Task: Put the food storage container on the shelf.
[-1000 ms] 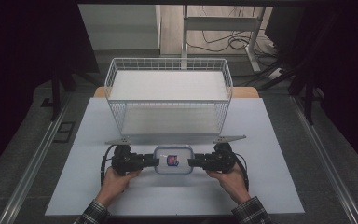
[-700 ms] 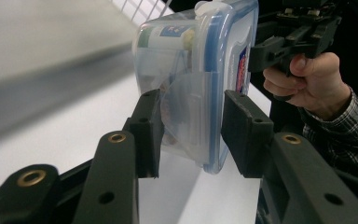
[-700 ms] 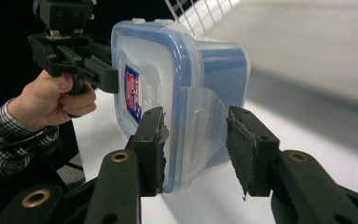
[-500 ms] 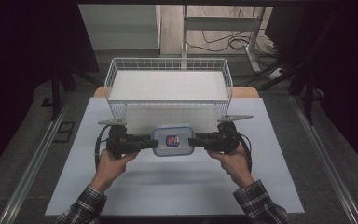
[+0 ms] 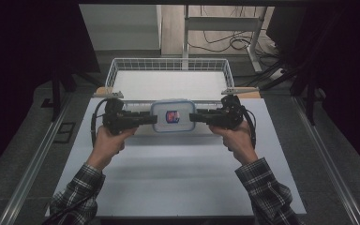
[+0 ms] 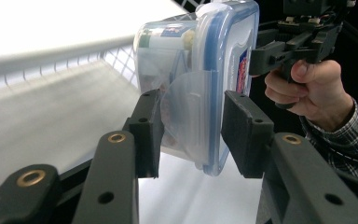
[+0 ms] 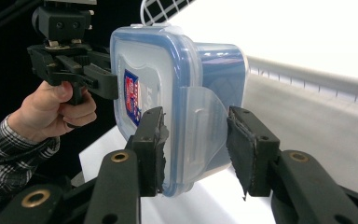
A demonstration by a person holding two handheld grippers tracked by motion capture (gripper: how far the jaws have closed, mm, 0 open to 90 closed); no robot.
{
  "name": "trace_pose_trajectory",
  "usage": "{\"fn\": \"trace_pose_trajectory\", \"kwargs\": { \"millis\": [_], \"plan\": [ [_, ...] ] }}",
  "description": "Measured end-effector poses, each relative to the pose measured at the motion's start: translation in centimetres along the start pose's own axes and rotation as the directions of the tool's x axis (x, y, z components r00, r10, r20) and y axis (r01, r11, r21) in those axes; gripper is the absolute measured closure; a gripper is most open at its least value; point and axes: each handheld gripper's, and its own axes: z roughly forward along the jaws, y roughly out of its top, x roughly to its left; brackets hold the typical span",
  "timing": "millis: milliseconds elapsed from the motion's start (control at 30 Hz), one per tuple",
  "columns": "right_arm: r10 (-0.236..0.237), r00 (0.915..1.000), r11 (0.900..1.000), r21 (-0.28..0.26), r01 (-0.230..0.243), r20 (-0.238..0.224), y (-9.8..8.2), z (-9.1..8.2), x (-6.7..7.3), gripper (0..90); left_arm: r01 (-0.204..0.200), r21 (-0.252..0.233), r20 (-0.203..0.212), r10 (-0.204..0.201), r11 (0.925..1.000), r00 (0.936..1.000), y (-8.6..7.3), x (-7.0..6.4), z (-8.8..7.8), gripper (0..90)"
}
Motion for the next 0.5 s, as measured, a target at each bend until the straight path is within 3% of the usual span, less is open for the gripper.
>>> {"fn": "trace_pose_trajectory", "kwargs": {
  "millis": [300, 500],
  "plan": [
    [-0.006, 1.0000, 0.999, -0.042, 0.006, -0.005, 4.7, 0.1, -0.9, 57.4, -0.017, -0.009, -0.017, 0.017, 0.9998, 0.9997, 5.1, 1.0, -0.5, 58.6],
    [0.006, 1.0000, 0.999, -0.049, -0.005, 0.004, 6.5, 1.1, -2.5, 57.2, 0.012, -0.022, -0.017, -0.013, 0.9997, 0.9998, 6.3, 3.0, 0.0, 58.4]
  ]
}}
